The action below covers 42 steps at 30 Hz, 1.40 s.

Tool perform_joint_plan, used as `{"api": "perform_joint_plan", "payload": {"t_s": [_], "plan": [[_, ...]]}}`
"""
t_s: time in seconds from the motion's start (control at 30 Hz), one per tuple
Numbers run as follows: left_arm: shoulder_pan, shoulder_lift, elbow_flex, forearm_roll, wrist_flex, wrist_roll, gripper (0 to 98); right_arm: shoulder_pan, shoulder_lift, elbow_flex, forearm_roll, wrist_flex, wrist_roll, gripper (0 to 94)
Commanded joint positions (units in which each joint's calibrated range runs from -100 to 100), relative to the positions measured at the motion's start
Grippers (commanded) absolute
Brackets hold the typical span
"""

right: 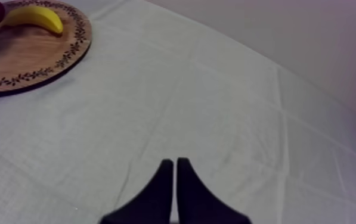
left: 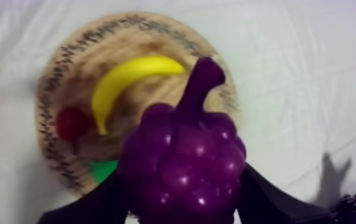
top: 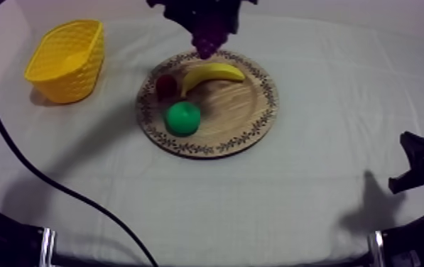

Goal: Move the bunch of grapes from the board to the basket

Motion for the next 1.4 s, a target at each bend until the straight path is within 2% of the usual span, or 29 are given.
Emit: {"api": "perform_joint_plan", "payload": {"t_s": [0.0,0.43,0.8,1.03,1.37], "plan": [[-1.8,-0.7,1.3,-0.19,0.0,-0.5,49.5,0.0,0.0,0.0,0.0,0.0,0.0,0.3],[-15.7,-1.3,5.2,-1.67,-0.6,-6.4,50.9,0.0,0.0,0.0,0.0,0.0,0.0,0.3],[-26.9,-1.1,8.1,-2.2,-2.7,-10.6,51.2,0.0,0.0,0.0,0.0,0.0,0.0,0.3],[-30.4,-0.8,9.1,-2.58,-3.0,-11.8,51.4,0.0,0.0,0.0,0.0,0.0,0.0,0.3],[-31.4,0.7,10.6,-2.65,-3.4,-12.0,52.4,0.0,0.0,0.0,0.0,0.0,0.0,0.3]]}}
